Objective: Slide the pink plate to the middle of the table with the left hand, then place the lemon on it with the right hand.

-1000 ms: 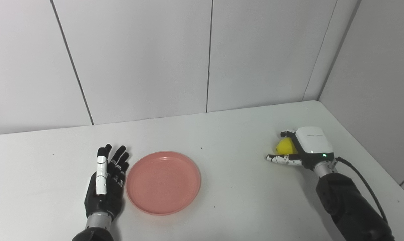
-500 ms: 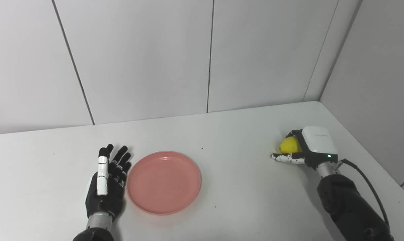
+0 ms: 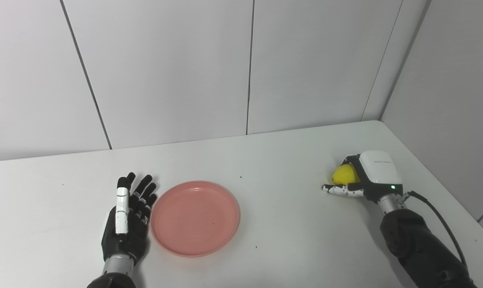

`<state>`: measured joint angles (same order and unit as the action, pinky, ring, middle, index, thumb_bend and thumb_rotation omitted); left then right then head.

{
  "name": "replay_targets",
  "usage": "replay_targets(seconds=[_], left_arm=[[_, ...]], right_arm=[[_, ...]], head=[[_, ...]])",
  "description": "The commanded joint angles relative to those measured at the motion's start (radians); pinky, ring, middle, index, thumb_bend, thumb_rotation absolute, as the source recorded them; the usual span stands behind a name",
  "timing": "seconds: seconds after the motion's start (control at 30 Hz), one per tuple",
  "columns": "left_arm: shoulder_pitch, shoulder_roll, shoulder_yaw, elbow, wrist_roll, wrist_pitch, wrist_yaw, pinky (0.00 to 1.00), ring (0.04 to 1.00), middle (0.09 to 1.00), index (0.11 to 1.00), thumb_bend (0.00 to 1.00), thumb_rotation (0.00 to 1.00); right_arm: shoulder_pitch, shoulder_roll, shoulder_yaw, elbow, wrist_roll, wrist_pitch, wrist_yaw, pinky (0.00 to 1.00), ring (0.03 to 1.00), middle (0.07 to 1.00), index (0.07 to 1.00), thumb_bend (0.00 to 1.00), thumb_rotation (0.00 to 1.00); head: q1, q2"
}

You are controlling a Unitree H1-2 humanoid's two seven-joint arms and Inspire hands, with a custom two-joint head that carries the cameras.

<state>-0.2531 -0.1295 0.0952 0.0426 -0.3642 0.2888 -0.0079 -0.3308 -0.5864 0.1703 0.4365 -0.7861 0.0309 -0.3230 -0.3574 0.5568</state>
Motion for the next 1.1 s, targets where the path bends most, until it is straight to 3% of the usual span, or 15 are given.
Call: replay_targets(seconds=[0.0,0.13,0.27,0.47,0.57,0.83,1.07], left_arm=[[0.011,-0.006,-0.004,-0.004,0.008,0.032,0.012,0.96,0.897,0.863,0.950,0.73,0.74],[0.011,-0.004,-0.006,-0.001,0.009,0.027,0.007,0.97,0.899,0.864,0.956,0.74,0.74],[0.013,-0.007,-0.007,-0.004,0.012,0.026,0.011,0.96,0.895,0.858,0.952,0.75,0.73],[0.013,-0.016,-0.007,-0.002,0.013,0.021,0.016,0.96,0.895,0.854,0.954,0.74,0.72],[0.011,-0.017,-0.009,0.007,0.015,0.015,0.014,0.96,0.897,0.856,0.958,0.74,0.72],[0.015,-0.025,-0.019,-0.006,0.021,0.022,0.017,0.95,0.894,0.854,0.957,0.73,0.73],[0.016,-0.043,-0.028,-0.018,0.042,0.032,0.034,0.93,0.878,0.839,0.946,0.73,0.73]], right_arm=[[-0.014,-0.021,0.013,-0.006,0.001,-0.020,0.031,0.25,0.306,0.365,0.444,0.62,0.48],[-0.013,-0.028,0.017,-0.025,0.016,-0.016,0.048,0.25,0.318,0.384,0.458,0.62,0.49],[-0.016,-0.034,0.018,-0.038,0.019,-0.020,0.053,0.21,0.268,0.330,0.394,0.63,0.49],[-0.023,-0.041,0.008,-0.101,0.015,-0.010,0.076,0.21,0.273,0.348,0.448,0.62,0.53],[-0.032,-0.046,0.004,-0.119,0.016,-0.021,0.088,0.19,0.250,0.318,0.396,0.62,0.51],[-0.065,-0.062,-0.001,-0.192,0.019,-0.036,0.142,0.22,0.273,0.334,0.396,0.62,0.54],[-0.104,-0.057,-0.005,-0.218,0.032,-0.049,0.174,0.15,0.198,0.255,0.286,0.62,0.51]], head=[[0.000,0.001],[0.000,0.001],[0.000,0.001],[0.007,0.001],[0.010,-0.002],[0.036,0.001],[0.077,0.002]])
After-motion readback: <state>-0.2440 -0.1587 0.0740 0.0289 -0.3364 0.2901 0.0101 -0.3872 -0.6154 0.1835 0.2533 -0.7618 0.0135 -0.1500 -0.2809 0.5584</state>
